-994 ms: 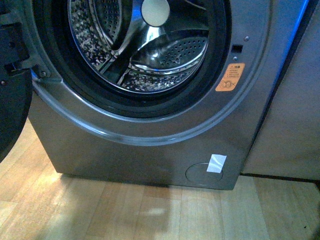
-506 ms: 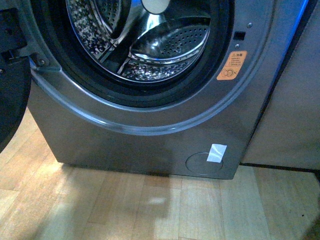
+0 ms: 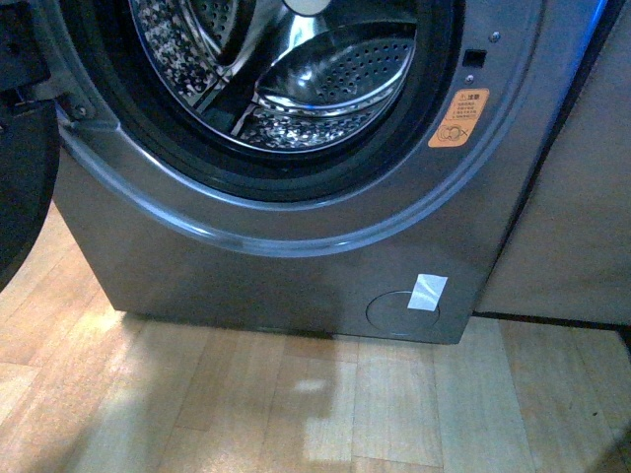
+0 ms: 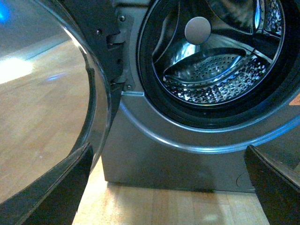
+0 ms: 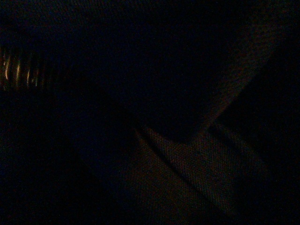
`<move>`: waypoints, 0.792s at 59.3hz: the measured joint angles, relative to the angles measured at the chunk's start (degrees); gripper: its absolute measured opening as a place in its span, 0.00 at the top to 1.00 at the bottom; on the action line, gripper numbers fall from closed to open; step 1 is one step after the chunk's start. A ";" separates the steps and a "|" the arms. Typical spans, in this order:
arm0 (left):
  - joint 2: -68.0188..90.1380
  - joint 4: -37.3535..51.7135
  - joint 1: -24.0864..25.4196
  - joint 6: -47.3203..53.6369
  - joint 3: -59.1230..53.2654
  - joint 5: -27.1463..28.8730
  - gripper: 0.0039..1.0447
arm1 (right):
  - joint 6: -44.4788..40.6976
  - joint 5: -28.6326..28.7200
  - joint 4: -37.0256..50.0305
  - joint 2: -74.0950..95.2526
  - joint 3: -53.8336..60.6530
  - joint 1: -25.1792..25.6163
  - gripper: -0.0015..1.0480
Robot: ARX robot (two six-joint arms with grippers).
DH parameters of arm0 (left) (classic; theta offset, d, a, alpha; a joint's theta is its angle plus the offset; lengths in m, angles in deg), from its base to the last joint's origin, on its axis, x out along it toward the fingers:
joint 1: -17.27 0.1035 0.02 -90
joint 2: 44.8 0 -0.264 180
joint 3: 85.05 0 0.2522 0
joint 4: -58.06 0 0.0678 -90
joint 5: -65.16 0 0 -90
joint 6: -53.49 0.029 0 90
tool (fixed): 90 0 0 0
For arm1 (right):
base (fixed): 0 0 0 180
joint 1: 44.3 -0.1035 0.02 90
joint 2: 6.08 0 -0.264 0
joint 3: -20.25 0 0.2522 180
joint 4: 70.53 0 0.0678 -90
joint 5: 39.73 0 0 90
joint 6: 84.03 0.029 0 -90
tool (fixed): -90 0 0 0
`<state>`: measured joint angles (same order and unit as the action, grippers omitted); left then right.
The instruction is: Put clothes into washing machine
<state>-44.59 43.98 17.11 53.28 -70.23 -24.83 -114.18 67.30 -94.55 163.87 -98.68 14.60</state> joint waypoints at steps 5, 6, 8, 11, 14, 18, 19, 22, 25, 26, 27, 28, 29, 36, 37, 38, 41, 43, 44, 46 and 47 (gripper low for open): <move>0.00 0.00 0.00 0.00 0.00 0.00 0.06 | 0.35 0.07 -0.17 0.87 -0.98 -0.11 0.07; 0.00 0.00 0.00 0.00 0.00 -0.02 0.06 | 0.37 0.07 -0.22 0.98 -1.14 -0.11 0.07; 0.00 0.00 0.00 0.00 0.00 0.00 0.06 | 0.50 0.07 -0.31 1.36 -1.55 -0.17 0.07; 0.00 0.00 0.00 0.00 0.00 0.00 0.06 | 0.68 0.04 -0.37 1.90 -2.12 -0.22 0.07; -0.02 0.00 0.00 0.00 0.00 0.00 0.06 | 0.96 0.04 -0.55 2.38 -2.69 -0.33 0.07; 0.00 0.00 0.00 0.00 0.00 -0.02 0.06 | 1.16 0.02 -0.57 2.82 -3.10 -0.44 0.07; 0.00 0.00 0.00 0.00 0.00 0.00 0.06 | 1.18 0.02 -0.57 2.89 -3.19 -0.44 0.07; -0.02 0.00 0.00 0.00 0.00 0.00 0.06 | 1.57 0.04 -0.57 3.19 -3.65 -0.52 0.07; -0.02 0.00 0.00 0.00 0.00 0.00 0.06 | 1.95 0.04 -0.55 3.56 -3.98 -0.59 0.07; 0.00 0.00 0.00 0.00 0.00 -0.02 0.06 | 1.97 0.04 -0.55 3.74 -4.11 -0.59 0.07; -0.02 0.00 0.00 0.00 0.00 -0.02 0.06 | 2.01 0.04 -0.55 3.80 -4.20 -0.59 0.07; -0.02 0.00 0.00 0.00 0.00 0.00 0.06 | 2.10 0.04 -0.52 4.00 -4.35 -0.59 0.07; -0.02 0.00 0.00 0.00 0.00 0.00 0.06 | 2.14 0.04 -0.50 4.07 -4.42 -0.59 0.07; 0.00 0.00 0.00 0.00 0.00 0.00 0.06 | 2.27 0.07 -0.26 4.81 -4.70 -0.59 0.07; 0.00 0.00 0.00 0.00 0.00 -0.02 0.06 | 2.27 0.04 -0.17 4.94 -4.72 -0.59 0.07; -0.02 0.00 0.00 0.00 0.00 -0.02 0.06 | 2.29 0.04 -0.11 4.96 -4.72 -0.59 0.07; 0.00 0.00 0.00 0.00 0.00 0.00 0.06 | 2.36 0.04 0.13 5.16 -4.72 -0.59 0.07; 0.00 0.00 0.00 0.00 0.00 0.00 0.06 | 2.40 0.02 0.22 5.22 -4.72 -0.59 0.07; 0.00 0.00 0.00 0.00 0.00 0.00 0.06 | 2.43 0.02 0.35 5.27 -4.72 -0.59 0.07; 0.00 0.00 0.00 0.00 0.00 0.00 0.06 | 2.45 0.00 0.50 5.38 -4.72 -0.57 0.07; -0.02 0.00 0.00 0.00 0.00 0.00 0.06 | 2.45 0.02 0.55 5.42 -4.72 -0.57 0.07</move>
<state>-44.61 43.98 17.11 53.28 -70.23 -24.83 -111.74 67.33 -94.00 169.29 -103.40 14.03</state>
